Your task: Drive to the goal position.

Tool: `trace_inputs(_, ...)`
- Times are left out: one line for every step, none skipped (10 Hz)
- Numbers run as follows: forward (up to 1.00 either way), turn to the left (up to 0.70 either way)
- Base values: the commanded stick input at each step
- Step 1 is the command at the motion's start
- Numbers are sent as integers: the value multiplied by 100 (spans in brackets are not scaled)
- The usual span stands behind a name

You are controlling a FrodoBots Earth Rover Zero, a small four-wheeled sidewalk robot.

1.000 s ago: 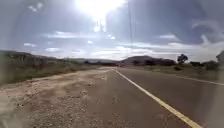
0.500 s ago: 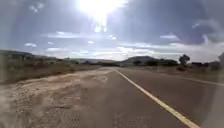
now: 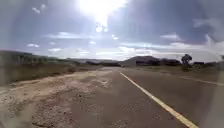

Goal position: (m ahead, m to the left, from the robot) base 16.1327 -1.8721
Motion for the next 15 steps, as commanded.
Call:
trace_inputs(100,0)
trace_inputs(100,0)
trace_inputs(100,0)
trace_inputs(100,0)
trace_inputs(100,0)
trace_inputs(100,0)
trace_inputs(100,0)
trace_inputs(100,0)
trace_inputs(100,0)
trace_inputs(100,0)
trace_inputs(100,0)
trace_inputs(100,0)
trace_inputs(100,0)
trace_inputs(100,0)
trace_inputs(100,0)
